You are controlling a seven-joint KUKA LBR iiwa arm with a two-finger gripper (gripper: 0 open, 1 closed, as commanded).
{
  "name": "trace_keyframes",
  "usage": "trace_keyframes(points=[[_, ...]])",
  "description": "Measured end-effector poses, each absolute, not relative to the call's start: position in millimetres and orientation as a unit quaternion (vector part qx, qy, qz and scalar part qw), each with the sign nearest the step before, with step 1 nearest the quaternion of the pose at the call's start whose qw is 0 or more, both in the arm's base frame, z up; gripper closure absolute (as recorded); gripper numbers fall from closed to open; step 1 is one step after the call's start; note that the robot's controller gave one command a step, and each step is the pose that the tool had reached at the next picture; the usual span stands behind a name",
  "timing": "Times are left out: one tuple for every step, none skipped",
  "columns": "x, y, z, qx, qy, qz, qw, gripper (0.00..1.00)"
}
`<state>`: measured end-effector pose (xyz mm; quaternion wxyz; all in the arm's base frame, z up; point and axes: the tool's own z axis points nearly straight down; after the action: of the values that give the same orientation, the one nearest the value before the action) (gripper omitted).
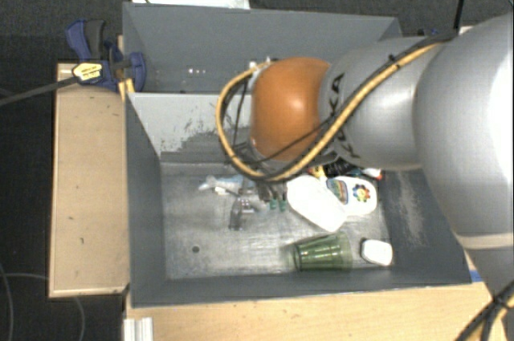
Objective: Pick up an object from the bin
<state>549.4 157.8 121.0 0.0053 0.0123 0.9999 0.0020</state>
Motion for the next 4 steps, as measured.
trace_keyframes(points=[[570.2,110,107,0.109,0.994,0.000,0.001,0.00],[572.7,114,126,0.050,0.999,0.000,0.003,0.00],[566.4,124,84,0.172,0.985,0.001,0.002,0.00],[554.9,111,74,0.217,0.976,0.003,0.005,1.00]])
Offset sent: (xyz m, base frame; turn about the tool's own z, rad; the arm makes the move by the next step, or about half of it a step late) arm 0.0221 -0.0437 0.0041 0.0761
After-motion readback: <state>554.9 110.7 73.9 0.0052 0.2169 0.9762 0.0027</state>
